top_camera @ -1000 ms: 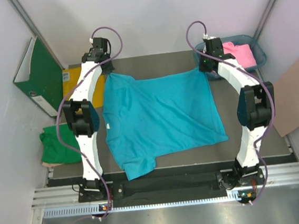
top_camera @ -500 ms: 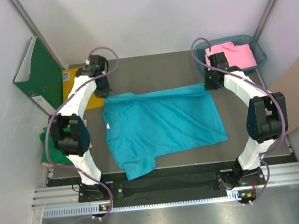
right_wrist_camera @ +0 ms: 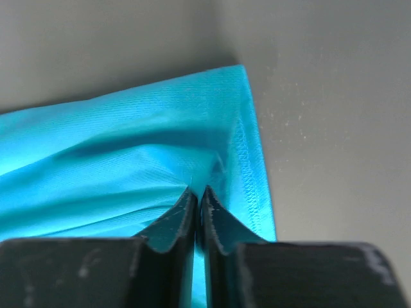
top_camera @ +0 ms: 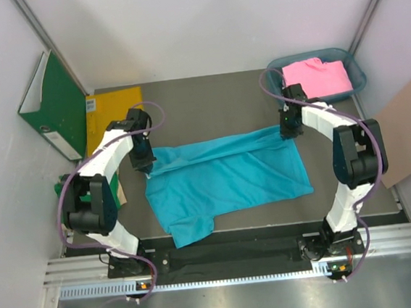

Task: Fold and stack the t-shirts
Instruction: Fold the flattened tshirt in 1/3 of the way

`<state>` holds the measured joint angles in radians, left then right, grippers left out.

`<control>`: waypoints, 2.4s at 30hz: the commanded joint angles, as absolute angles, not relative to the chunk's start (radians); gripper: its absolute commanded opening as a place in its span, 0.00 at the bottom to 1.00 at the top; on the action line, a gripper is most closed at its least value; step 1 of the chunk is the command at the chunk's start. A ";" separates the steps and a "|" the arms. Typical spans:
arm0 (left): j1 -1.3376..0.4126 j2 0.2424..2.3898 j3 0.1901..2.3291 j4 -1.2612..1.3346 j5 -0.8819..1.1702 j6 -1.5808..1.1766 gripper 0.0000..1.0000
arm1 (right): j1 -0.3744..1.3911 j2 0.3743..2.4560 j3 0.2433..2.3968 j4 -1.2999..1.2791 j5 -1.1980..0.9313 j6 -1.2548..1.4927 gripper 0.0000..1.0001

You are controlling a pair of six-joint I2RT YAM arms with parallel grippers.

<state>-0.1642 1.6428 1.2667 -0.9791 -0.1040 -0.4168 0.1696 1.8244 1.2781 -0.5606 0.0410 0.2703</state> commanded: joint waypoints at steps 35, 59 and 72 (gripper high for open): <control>-0.351 1.865 1.284 -0.756 0.115 -0.305 0.00 | 0.199 1.743 1.351 -0.653 0.158 0.327 1.00; -0.364 1.801 1.427 -0.873 -0.109 -0.327 0.92 | 0.213 1.733 1.335 -0.634 0.112 0.324 1.00; -0.388 1.749 1.305 -0.867 -0.127 -0.334 0.00 | 0.213 1.782 1.384 -0.617 0.077 0.305 0.98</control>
